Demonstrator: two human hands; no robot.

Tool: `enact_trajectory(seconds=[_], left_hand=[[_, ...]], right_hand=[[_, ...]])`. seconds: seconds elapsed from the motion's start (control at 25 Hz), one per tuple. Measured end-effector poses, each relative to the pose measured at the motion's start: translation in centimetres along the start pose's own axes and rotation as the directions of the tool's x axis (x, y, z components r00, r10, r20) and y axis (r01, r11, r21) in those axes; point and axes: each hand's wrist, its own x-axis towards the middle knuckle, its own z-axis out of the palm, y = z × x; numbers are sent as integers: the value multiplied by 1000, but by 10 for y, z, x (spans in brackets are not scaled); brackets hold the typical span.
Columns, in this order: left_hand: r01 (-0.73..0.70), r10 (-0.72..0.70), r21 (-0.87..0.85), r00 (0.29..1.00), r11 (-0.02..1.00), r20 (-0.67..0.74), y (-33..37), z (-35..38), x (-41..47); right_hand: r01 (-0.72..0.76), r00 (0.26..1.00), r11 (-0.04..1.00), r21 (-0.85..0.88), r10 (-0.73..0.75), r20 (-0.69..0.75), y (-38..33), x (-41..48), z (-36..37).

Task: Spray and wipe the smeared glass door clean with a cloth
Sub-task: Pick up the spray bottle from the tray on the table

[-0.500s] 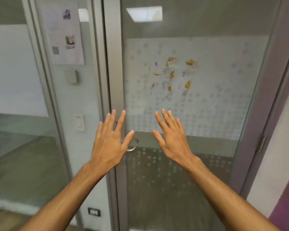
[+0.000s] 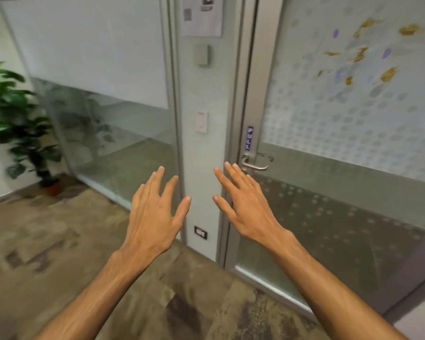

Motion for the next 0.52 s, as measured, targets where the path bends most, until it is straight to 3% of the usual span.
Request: enact_trajectory(seconds=[0.24, 0.52], left_hand=[[228, -227, 68, 974, 971, -27, -106, -45, -72], [463, -455, 150, 886, 873, -86, -252, -114, -164]], right_hand=[[143, 983, 978, 155, -158, 93, -116, 24, 72], [276, 929, 894, 353, -342, 141, -290, 51, 173]])
